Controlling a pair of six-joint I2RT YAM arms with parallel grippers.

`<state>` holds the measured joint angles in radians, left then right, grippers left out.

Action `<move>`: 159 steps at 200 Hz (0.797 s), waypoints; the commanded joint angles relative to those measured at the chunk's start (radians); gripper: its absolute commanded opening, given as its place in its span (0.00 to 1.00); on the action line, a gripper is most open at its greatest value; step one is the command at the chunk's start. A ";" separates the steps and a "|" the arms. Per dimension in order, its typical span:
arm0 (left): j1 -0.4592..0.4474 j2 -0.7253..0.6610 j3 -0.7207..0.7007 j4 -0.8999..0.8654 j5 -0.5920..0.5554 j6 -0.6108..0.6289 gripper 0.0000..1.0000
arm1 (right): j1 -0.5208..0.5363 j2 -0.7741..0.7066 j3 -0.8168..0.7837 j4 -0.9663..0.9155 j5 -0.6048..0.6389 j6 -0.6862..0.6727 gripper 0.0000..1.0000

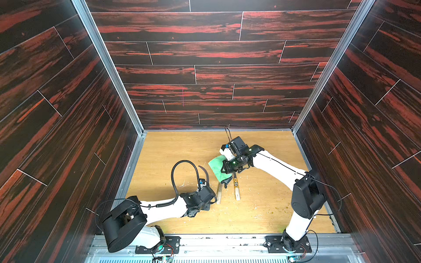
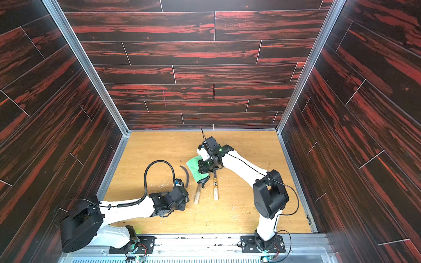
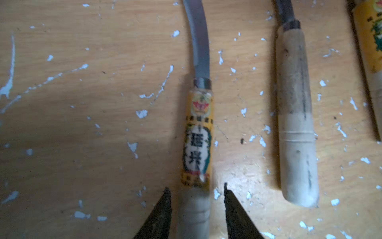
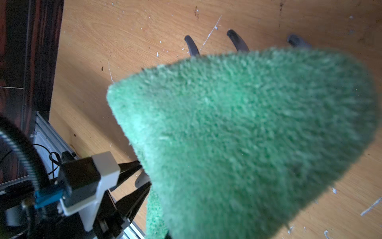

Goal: Wipe small sickles with rags
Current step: Wipe the small sickle.

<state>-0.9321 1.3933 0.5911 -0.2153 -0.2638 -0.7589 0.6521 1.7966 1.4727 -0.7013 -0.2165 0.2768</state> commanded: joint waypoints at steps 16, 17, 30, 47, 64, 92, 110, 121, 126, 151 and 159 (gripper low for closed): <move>0.019 0.013 0.018 -0.017 0.023 0.022 0.41 | -0.013 -0.050 -0.017 0.009 -0.012 -0.006 0.00; 0.019 0.013 0.018 -0.018 0.024 0.022 0.41 | -0.013 -0.051 -0.017 0.010 -0.012 -0.006 0.00; 0.019 0.018 0.016 -0.015 0.033 0.024 0.40 | -0.012 -0.045 -0.014 0.013 -0.022 -0.007 0.00; 0.022 0.025 0.005 0.004 0.048 0.024 0.39 | -0.013 -0.031 -0.010 0.011 -0.030 -0.012 0.00; 0.021 0.038 -0.008 0.030 0.067 0.024 0.38 | -0.012 -0.023 -0.005 0.011 -0.032 -0.011 0.00; 0.022 0.066 -0.025 0.062 0.094 0.025 0.32 | -0.012 -0.011 0.008 0.010 -0.036 -0.009 0.00; 0.022 0.069 -0.043 0.077 0.107 0.029 0.21 | -0.012 -0.001 0.015 0.008 -0.049 -0.010 0.00; 0.021 0.062 -0.059 0.080 0.121 0.030 0.16 | -0.011 0.006 0.019 0.005 -0.067 -0.012 0.00; 0.021 0.056 -0.069 0.081 0.127 0.030 0.14 | -0.011 0.010 0.020 0.003 -0.071 -0.014 0.00; 0.018 -0.005 -0.155 0.126 0.167 0.016 0.11 | 0.003 0.035 0.024 -0.012 -0.086 -0.034 0.00; 0.015 -0.037 -0.182 0.139 0.179 0.014 0.10 | 0.010 0.044 0.027 -0.013 -0.091 -0.039 0.00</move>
<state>-0.9134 1.4002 0.5095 -0.0338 -0.1711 -0.7330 0.6453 1.7977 1.4662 -0.6952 -0.2687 0.2676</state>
